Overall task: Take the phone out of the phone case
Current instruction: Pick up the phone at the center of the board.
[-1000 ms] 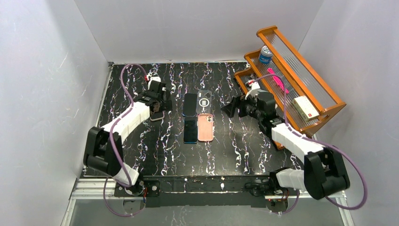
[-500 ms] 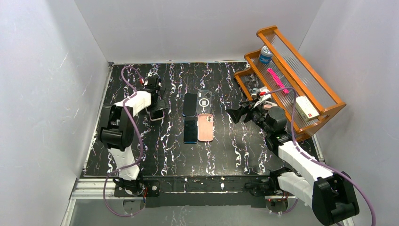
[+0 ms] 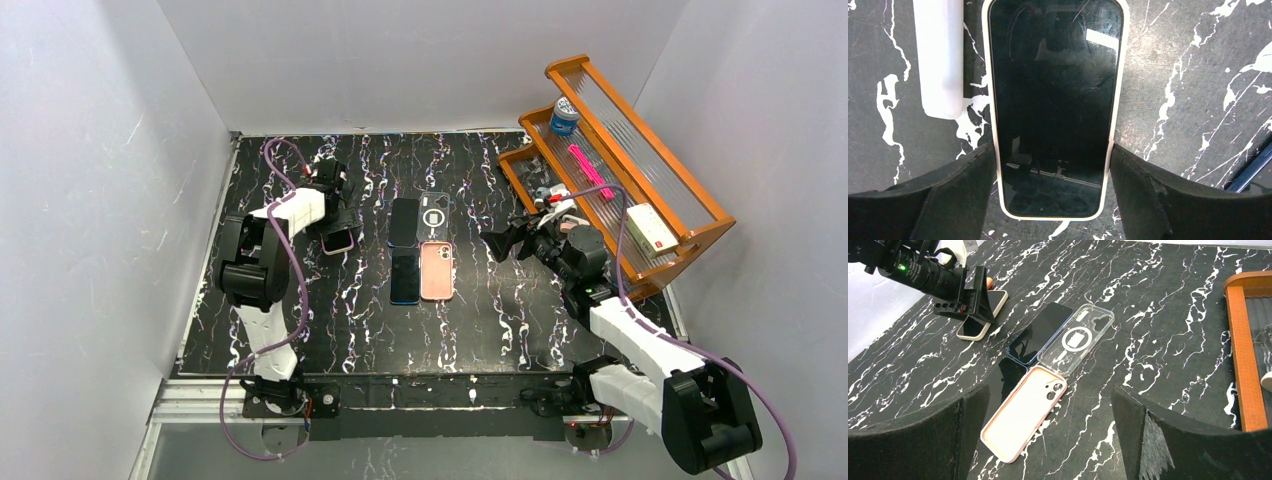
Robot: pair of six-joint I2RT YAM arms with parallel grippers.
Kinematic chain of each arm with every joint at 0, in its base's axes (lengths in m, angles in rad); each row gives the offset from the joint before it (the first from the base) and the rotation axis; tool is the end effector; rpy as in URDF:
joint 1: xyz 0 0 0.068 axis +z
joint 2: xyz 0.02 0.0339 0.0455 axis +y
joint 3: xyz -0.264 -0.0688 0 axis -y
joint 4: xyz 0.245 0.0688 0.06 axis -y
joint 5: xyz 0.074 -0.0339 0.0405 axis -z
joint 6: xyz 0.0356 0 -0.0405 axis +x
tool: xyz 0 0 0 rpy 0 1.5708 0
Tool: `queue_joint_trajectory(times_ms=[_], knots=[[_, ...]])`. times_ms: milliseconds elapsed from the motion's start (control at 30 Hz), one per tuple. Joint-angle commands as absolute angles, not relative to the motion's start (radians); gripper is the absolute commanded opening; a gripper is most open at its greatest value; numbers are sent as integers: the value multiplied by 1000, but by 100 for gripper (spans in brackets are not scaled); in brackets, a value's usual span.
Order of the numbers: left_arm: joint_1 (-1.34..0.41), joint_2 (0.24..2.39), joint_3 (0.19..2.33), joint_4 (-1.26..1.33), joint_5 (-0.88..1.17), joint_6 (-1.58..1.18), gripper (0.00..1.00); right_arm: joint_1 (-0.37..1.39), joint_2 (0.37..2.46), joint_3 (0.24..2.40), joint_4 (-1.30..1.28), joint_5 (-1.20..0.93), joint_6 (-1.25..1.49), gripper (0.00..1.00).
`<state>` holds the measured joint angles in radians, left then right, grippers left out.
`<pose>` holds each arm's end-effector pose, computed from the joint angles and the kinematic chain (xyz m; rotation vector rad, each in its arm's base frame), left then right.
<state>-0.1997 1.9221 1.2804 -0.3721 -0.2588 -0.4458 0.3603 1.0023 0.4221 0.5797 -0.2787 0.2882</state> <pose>0.3942 -0.0705 0.1708 -0.4045 2.5028 0.0829 0.2061 0.0881 0.2518 -0.2823 1.5934 0.7234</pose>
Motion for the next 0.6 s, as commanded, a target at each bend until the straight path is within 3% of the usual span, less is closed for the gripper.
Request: queue_joint_trajectory(times_ms=[0,567], knots=[[-195,1947,1256,-446,-221,-410,71,359,1011,425,638,-262,288,99],[-236,1665,1149,-377,-67,-136,6,360,1093,520,469,-326,337,99]])
